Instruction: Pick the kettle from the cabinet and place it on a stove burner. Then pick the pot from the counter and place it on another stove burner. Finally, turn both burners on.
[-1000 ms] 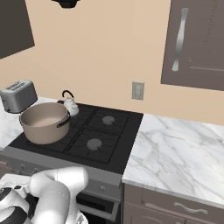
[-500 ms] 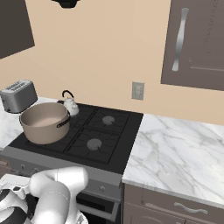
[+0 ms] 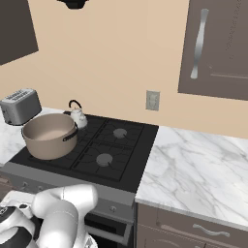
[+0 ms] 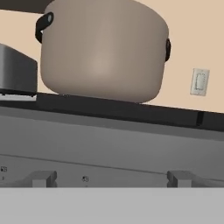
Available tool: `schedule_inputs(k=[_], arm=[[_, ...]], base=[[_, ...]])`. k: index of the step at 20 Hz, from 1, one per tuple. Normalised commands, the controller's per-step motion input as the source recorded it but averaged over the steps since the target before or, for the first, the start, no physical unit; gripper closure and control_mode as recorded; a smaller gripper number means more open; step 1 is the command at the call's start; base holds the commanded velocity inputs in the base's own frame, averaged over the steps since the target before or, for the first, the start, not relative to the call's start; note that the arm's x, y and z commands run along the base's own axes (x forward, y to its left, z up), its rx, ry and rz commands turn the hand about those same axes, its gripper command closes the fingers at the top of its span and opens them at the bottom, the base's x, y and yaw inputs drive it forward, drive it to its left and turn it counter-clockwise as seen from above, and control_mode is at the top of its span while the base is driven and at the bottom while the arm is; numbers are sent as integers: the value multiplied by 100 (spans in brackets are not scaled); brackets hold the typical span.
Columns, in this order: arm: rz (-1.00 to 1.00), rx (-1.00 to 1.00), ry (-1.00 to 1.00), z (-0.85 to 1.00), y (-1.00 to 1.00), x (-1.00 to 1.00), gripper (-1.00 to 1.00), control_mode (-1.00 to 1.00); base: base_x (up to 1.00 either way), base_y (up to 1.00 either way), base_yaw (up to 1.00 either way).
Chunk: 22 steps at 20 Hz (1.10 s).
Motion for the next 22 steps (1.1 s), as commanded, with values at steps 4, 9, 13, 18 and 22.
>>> schedule_inputs(k=[4, 9, 13, 18, 22], arm=[[0, 4, -2, -21, 0, 3, -100, -100], [0, 5, -6, -34, 0, 5, -100, -100], [0, 6, -8, -26, 0, 6, -100, -100], [0, 9, -12, -22, 8, 4, -100, -100], [0, 18, -15, -18, 2, 2, -100, -100]], base=[[0, 0, 0], [0, 0, 0], [0, 0, 0], [0, 0, 0], [0, 0, 0]])
